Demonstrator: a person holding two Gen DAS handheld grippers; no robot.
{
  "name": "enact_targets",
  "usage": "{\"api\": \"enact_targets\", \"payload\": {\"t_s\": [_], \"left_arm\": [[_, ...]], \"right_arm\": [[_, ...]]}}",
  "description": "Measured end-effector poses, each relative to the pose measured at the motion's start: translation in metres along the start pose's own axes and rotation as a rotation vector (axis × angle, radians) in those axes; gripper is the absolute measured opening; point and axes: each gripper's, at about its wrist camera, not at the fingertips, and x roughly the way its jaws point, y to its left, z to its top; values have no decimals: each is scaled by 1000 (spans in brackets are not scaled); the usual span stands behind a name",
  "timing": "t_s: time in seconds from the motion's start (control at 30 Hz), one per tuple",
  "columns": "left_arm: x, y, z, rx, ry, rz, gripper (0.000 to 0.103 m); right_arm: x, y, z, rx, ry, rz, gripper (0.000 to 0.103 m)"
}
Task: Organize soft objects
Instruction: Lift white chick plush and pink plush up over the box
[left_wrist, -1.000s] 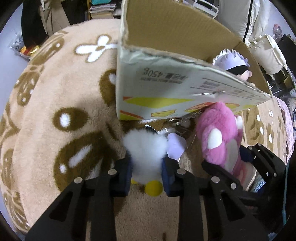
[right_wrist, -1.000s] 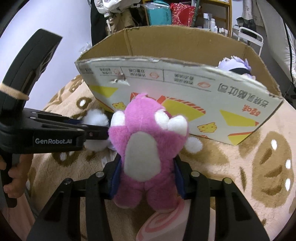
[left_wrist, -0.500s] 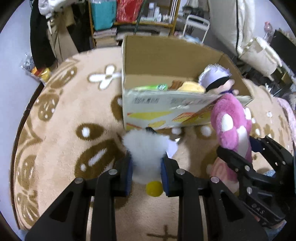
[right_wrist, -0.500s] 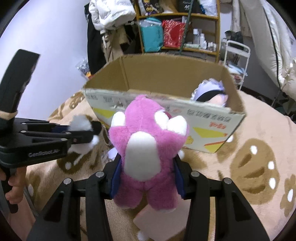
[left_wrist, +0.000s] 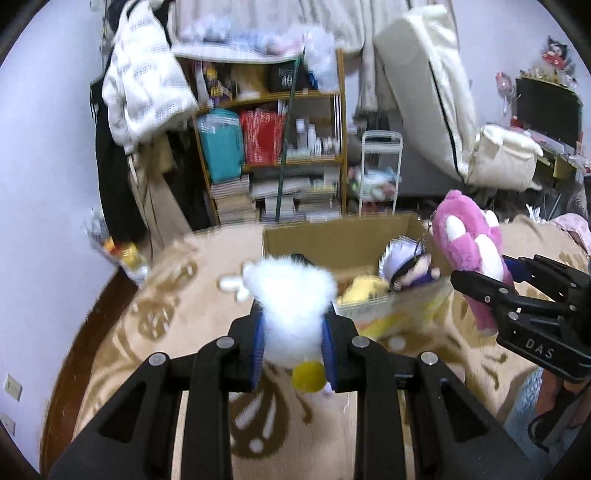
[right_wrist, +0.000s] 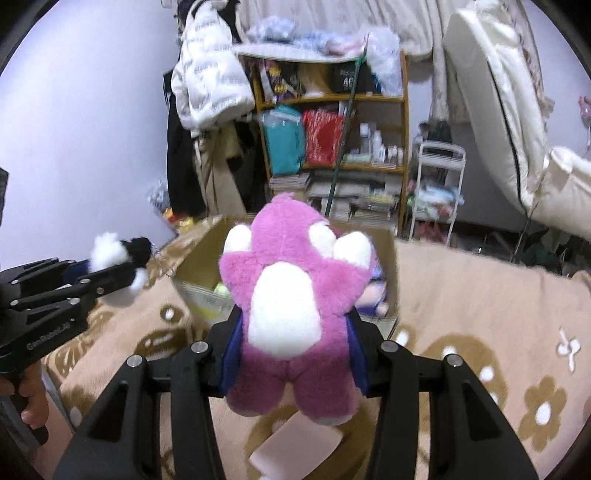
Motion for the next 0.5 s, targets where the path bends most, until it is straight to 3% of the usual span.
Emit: {"api": "enact_targets", "payload": {"t_s": [0.23, 0.5], "left_arm": [[-6, 3, 31, -13, -113, -37, 26], [5, -2, 63, -2, -177, -13, 26]], "right_arm": [[-5, -12, 29, -3, -69, -24, 51], [4, -24, 58, -14, -116, -31, 51]]}}
